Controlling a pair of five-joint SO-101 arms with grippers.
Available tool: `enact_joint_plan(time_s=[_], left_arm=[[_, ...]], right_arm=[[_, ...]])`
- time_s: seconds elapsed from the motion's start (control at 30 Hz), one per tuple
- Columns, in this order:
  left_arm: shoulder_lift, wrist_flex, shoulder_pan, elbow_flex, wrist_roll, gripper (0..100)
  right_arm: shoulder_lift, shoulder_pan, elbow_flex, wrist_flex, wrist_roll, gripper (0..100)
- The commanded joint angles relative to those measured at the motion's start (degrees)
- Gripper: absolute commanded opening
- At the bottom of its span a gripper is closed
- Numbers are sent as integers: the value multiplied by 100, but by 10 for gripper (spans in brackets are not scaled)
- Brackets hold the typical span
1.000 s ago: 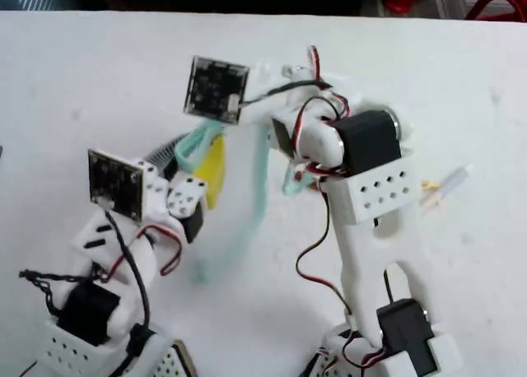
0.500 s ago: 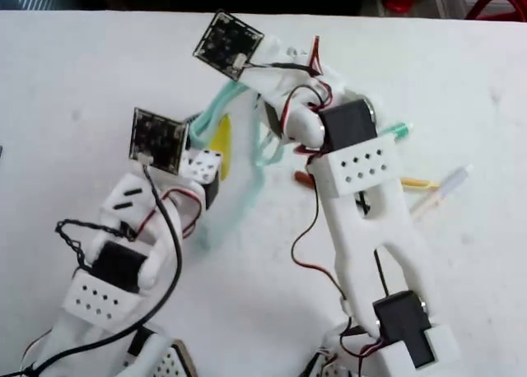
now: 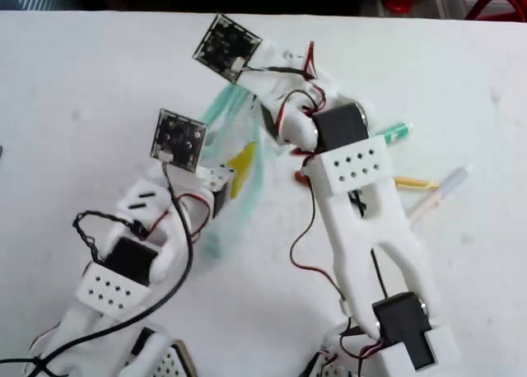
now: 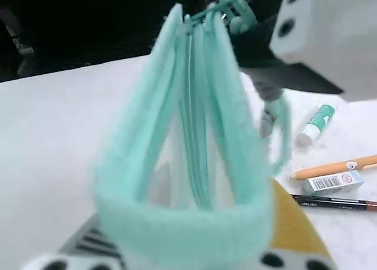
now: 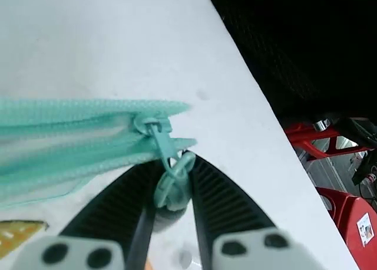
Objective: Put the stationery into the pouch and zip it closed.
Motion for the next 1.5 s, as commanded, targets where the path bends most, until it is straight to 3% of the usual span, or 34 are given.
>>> enact_joint_plan(time_s=[0.0,0.27,0.47,0.53,0.67,0.73,1.0,1.3,1.47], left_arm=[[92,97,4,-26,-62,222],[92,62,4,79,-70,215],[92,53,4,53,-70,70],[92,-62,4,70,-70,35],[92,-255,4,176,-70,30],[92,-457,4,290,-70,28],[92,-1371,-4,703,-70,28],[92,-1855,-400,703,-62,28],[92,-1855,-426,712,-62,28]], right_arm=[[-84,31,-44,-75,-26,18],[-136,31,-53,-57,-35,18],[-734,22,-9,259,9,37],[-936,75,-9,541,18,112],[-1086,189,79,971,9,363],[-1121,259,202,1112,62,412],[-1121,470,237,1420,299,399],[-1059,-391,229,1745,466,398],[-1130,-242,501,804,-334,398]])
